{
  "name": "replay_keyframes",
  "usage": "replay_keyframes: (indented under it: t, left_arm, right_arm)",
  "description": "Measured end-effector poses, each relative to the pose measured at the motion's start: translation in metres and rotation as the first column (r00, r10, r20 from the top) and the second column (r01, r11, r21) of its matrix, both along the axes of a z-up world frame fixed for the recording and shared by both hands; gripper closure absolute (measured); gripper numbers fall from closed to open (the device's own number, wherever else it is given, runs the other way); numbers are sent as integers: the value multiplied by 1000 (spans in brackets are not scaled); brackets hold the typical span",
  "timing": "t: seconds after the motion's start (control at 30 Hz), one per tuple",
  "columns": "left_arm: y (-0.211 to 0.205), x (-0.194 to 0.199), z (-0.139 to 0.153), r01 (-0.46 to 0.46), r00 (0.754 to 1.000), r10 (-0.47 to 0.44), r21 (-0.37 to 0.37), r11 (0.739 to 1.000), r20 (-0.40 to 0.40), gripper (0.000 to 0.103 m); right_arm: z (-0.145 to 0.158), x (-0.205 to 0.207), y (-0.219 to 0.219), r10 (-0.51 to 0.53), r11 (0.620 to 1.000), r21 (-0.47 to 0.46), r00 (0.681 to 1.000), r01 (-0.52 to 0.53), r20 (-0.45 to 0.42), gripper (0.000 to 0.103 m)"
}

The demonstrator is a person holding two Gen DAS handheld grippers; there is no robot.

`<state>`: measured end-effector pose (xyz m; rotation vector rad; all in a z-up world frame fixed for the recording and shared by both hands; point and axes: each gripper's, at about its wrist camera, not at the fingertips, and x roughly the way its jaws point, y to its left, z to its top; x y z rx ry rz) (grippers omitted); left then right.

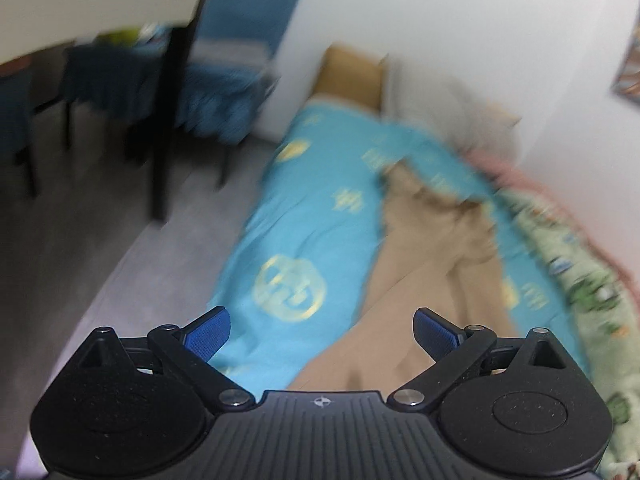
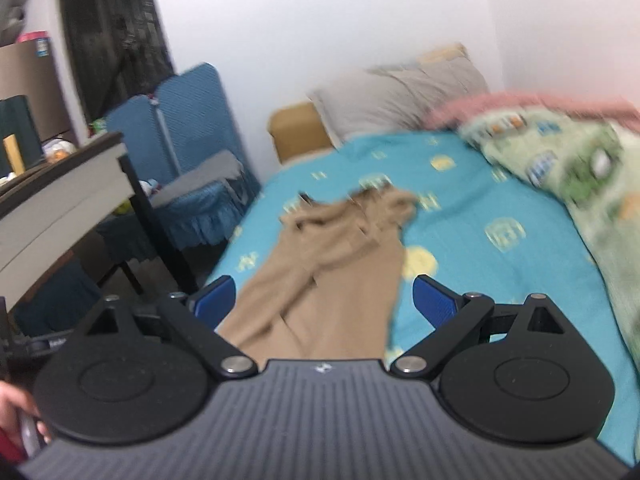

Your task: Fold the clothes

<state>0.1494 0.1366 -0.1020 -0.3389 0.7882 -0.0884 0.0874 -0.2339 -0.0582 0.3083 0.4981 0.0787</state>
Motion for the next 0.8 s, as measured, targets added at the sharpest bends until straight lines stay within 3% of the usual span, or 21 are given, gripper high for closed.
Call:
replay_keyframes:
  t: [0.07,0.13,0.2,0.33,0.6,0.8]
  left_arm:
    - [9,3,-10,-16,995,13,-27,1000,-98,9]
    - [16,2,-23,-55,981,47,-36,998,-189,22]
    - [18,1,-34,-79,966,73,-17,997,-248,28]
    - [24,2,-41,-108,956,101,-9,994,-274,31]
    - [33,7,-61,-207,896,176,-32,978,-408,48]
    - [36,7,-73,-230,862,159,-91,969,-482,46]
  right_arm:
    - [-3,-2,-7,-13,999,34,1000,13,-16,6]
    - [-5,-2,-13,-25,997,74,999,26,-20,6]
    - [-8,0,-18,-27,992,121,999,29,-23,6]
    - [-15,-2,-25,-28,985,170,999,36,-45,6]
    - [-21,-4,-34,-24,971,236,997,40,-69,6]
    - [-26,-1,-36,-11,965,261,996,34,-89,6]
